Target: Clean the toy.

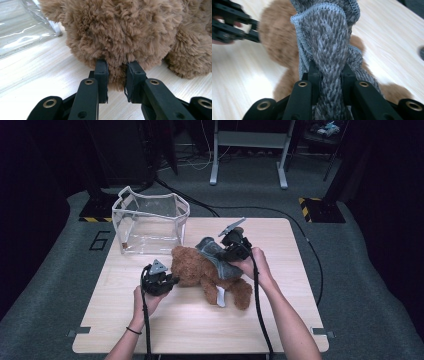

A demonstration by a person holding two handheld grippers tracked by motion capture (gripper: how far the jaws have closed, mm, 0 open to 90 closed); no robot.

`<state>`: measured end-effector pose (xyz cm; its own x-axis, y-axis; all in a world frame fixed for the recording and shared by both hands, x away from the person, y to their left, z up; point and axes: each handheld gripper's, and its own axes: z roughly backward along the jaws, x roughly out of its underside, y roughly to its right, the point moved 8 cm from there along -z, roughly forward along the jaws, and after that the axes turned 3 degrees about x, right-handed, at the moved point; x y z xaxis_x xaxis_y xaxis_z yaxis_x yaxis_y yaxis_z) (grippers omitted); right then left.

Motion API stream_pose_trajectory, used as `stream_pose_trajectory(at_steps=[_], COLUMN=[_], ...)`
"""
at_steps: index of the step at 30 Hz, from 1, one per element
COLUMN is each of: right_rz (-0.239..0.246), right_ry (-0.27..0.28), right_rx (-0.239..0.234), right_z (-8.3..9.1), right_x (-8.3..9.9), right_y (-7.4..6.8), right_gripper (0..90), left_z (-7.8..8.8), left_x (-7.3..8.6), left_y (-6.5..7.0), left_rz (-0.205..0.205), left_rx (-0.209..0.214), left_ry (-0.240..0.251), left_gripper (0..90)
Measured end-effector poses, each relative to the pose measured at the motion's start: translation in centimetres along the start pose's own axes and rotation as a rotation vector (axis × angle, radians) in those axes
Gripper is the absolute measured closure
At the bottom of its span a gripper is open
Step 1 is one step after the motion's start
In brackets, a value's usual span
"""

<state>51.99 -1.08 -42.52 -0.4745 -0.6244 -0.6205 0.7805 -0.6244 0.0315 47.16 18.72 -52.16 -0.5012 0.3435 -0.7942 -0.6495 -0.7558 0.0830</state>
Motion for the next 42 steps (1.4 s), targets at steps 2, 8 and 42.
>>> stream_pose_trajectory(at_steps=[2, 8, 42], right_rz=[0.032, 0.072, 0.014], right_ry=[0.003, 0.016, -0.059], right_rx=[-0.016, -0.062, 0.003], right_z=[-0.6, -2.0, -2.8], right_x=[-0.5, -1.9, 2.8], right_y=[-1.1, -3.8, -1.5], right_gripper=[76.0, 75.7, 75.8], left_z=[0.0, -0.1, -0.1], left_x=[0.0, -0.1, -0.1], left_y=[0.0, 0.0, -0.3], left_rz=[0.001, 0.001, 0.024], left_rx=[0.001, -0.006, 0.017], left_ry=[-0.001, 0.004, 0.004], left_gripper=[73.9, 73.9, 74.6])
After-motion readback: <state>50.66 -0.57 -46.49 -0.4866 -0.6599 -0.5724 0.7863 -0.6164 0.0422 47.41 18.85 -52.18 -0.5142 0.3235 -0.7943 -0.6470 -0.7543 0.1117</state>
